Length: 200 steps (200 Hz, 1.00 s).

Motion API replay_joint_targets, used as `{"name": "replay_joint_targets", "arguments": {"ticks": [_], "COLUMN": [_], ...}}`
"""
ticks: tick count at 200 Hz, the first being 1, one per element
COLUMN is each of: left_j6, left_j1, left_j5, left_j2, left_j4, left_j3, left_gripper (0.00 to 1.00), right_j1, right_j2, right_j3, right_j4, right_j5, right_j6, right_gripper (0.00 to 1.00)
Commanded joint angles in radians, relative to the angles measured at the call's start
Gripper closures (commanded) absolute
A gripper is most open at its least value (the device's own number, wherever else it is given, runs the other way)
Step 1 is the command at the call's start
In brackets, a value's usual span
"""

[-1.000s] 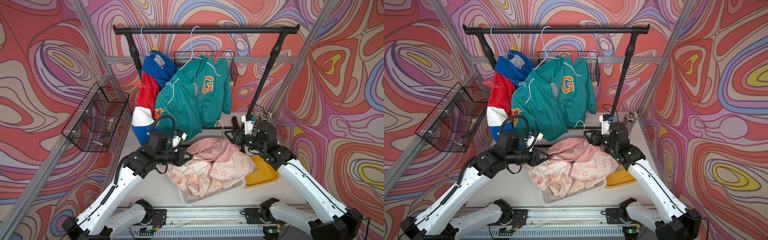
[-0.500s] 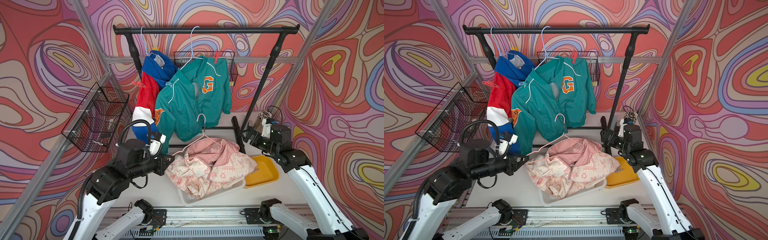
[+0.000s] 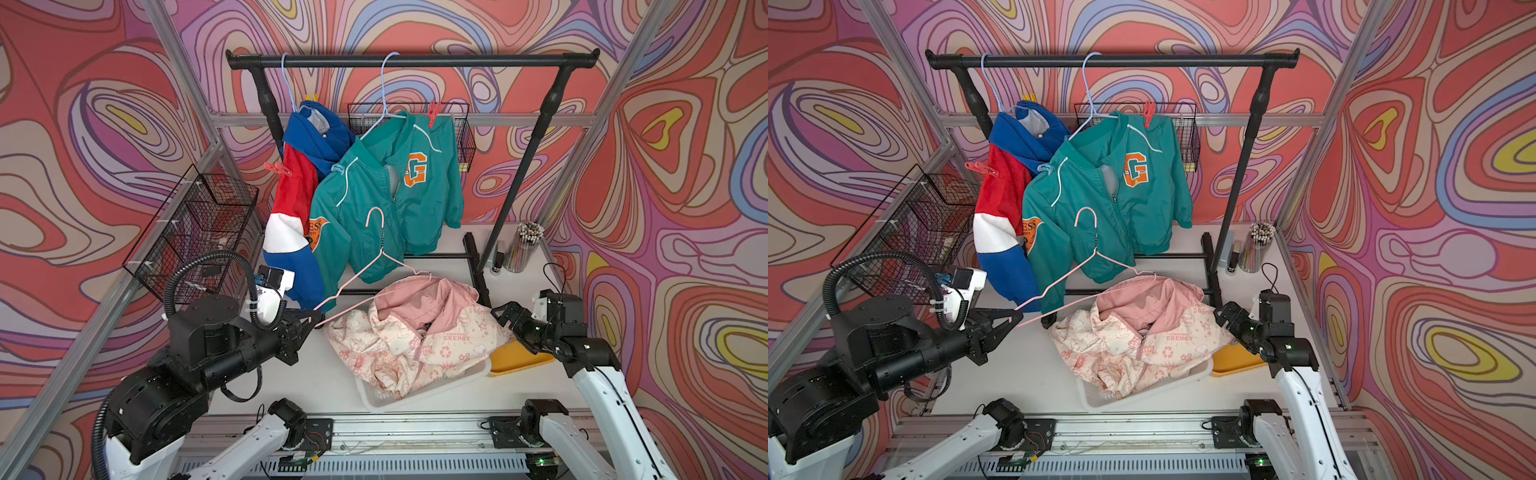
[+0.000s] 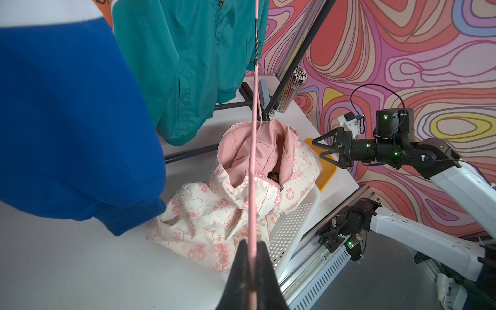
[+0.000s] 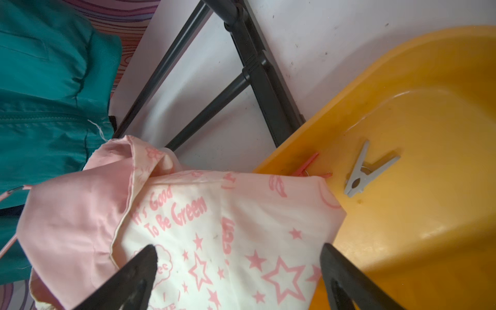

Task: Remove the clothespins securing jackets to the hanger
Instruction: Remove the jacket from the hanger, then adjust the jacket in the storage box.

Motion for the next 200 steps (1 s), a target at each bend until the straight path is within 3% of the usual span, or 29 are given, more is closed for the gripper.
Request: {"name": "replay_joint_targets", "arguments": {"ticks": [1, 34, 54, 62, 80, 103, 120, 132, 153, 179, 200], "left_j6": [0.021, 0.016, 0.023, 0.024, 0.024, 0.020, 0.016, 0.016, 0.026, 0.033, 0.033], "left_j1": [0.005, 0.004, 0.005, 0.005, 0.004, 0.005, 0.005, 0.005, 0.004, 0.003, 0.003], "left_j5": [0.019, 0.052, 0.051, 0.054, 0.055, 0.059, 0.061, 0.060, 0.055, -0.047, -0.107], "left_j2": [0.003, 0.001, 0.008, 0.008, 0.011, 0.016, 0.023, 0.033, 0.046, 0.057, 0.063], "left_j4": [0.010, 0.023, 0.016, 0.016, 0.024, 0.034, 0.045, 0.052, 0.070, 0.071, 0.072], "left_j3": [0.005, 0.022, 0.037, 0.038, 0.032, 0.029, 0.031, 0.036, 0.041, 0.094, 0.138], "left_gripper": [1.00, 1.00, 1.00, 1.00, 1.00, 1.00, 1.00, 1.00, 1.00, 1.00, 1.00], "right_j1": [-0.005, -0.006, -0.006, -0.006, -0.004, 0.011, 0.068, 0.170, 0.453, 0.783, 0.863], "right_j2": [0.002, 0.014, 0.013, 0.011, -0.004, -0.009, -0.001, 0.008, 0.075, 0.257, 0.385], "right_j3": [-0.068, -0.092, -0.088, -0.081, -0.042, 0.024, 0.058, 0.081, 0.135, 0.167, 0.137], "right_j4": [0.017, 0.072, 0.115, 0.127, 0.118, 0.104, 0.138, 0.179, 0.232, 0.341, 0.465], "right_j5": [-0.050, -0.071, -0.106, -0.116, -0.106, -0.117, -0.129, -0.082, 0.099, 0.294, 0.321], "right_j6": [0.049, 0.081, 0.094, 0.097, 0.089, 0.062, 0.076, 0.105, 0.145, 0.185, 0.233], "right_gripper": [0.05, 0.11, 0.22, 0.35, 0.72, 1.00, 1.00, 1.00, 1.00, 1.00, 1.00]}}
